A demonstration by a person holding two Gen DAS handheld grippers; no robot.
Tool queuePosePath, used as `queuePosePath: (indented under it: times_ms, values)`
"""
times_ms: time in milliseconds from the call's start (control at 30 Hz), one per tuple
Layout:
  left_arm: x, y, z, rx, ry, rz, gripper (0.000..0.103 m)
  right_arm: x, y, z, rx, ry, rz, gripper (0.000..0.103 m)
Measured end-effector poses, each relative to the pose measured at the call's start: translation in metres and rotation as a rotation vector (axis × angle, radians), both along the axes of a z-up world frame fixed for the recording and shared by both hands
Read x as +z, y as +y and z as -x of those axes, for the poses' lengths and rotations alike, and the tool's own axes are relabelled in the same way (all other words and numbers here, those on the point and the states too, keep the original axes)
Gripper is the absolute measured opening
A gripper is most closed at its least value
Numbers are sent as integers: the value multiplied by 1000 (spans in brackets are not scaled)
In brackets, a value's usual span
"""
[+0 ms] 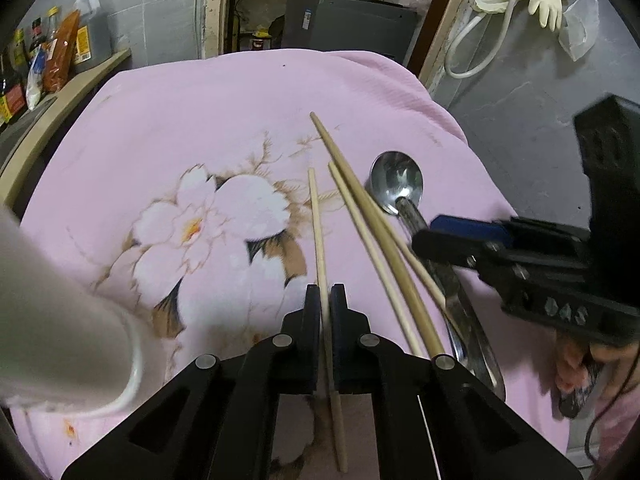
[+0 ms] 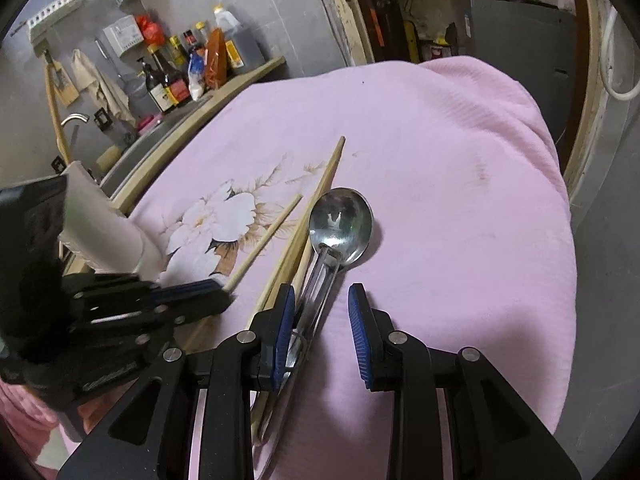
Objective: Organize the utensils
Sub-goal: 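Grasp another wooden chopstick with the left tool while the right tool grasps a silver spoon, then lift the chopstick with the left tool while the right tool lifts the spoon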
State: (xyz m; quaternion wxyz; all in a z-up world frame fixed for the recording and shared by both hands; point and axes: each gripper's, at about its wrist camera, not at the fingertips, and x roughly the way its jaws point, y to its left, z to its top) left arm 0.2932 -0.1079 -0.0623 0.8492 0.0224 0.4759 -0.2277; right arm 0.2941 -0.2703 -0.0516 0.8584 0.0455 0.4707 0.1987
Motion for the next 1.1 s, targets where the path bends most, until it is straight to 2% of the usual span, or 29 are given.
queuePosePath:
  times_ms: [133, 200, 300, 500, 600, 667, 867, 1000, 1100]
  values:
    - [1, 2, 5, -7, -4, -11, 3, -2, 4, -10, -10, 34, 0, 25]
    - [0, -1, 5, -14, -3, -26, 4, -2, 5, -11, -8, 38, 11, 20]
    - [-1, -5, 0, -20, 24, -42, 4, 0, -1, -9, -36, 62, -27, 15]
    - [0, -9, -11, -28, 71, -55, 4, 3, -13, 11, -75, 40, -124, 11]
    - [1, -10, -3, -6, 42, -63, 3, 9, -16, 25, -86, -1, -151, 10]
    - [2, -9, 5, 3, 17, -59, 2, 16, -15, 37, -90, -58, -154, 10]
    - [13, 8, 37, 10, -86, 45, 2, 33, -8, 83, -105, -291, -127, 10]
    - [29, 22, 60, 25, -212, 130, 2, 39, -4, 109, -130, -420, -120, 10]
    - [46, 32, 77, 41, -344, 195, 2, 49, -2, 122, -159, -521, -106, 10]
